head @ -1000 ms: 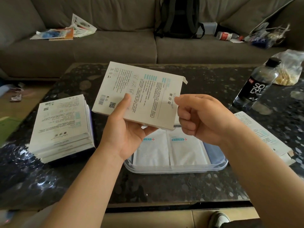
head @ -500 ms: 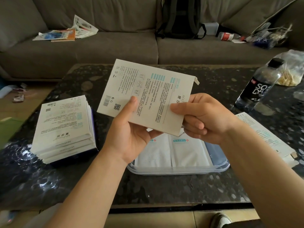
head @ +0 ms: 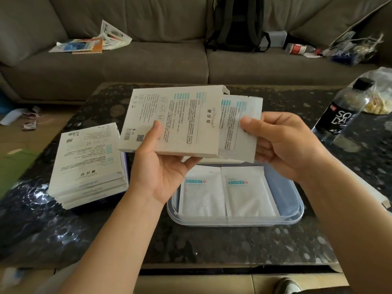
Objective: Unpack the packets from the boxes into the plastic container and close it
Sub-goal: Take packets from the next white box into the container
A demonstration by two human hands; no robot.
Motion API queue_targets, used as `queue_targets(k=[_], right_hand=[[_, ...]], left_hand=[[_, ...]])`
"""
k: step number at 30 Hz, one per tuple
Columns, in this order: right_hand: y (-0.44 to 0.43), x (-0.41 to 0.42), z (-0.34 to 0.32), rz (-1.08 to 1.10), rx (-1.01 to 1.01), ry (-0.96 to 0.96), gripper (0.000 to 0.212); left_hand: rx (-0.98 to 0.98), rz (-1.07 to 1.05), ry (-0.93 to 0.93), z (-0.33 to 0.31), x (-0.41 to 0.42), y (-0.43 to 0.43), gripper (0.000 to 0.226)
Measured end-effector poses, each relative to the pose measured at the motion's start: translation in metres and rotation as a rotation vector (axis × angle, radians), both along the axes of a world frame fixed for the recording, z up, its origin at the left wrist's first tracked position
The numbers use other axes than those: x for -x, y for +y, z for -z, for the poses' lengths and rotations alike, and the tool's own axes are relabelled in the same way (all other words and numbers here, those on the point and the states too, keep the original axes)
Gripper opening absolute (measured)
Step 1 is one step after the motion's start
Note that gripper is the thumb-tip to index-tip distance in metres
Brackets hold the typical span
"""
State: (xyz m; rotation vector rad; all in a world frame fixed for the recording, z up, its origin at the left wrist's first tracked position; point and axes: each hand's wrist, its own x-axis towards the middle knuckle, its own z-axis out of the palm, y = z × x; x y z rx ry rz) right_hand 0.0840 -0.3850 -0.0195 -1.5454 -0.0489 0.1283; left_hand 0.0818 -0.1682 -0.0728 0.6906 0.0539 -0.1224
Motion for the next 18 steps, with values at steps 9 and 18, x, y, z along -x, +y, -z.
queue_targets(k=[9,18], right_hand=[[-0.005,0.002,-0.012,0.273,-0.04,-0.091,0.011],[-0.019,0.003,-0.024,0.31,-0.148,-0.35,0.03]], left_hand=[[-0.016,-0.073,0.065,0.0,0.0,-0.001,0.037],[0.001,-0.133,0.082,0.001,-0.003,0.004,0.04]])
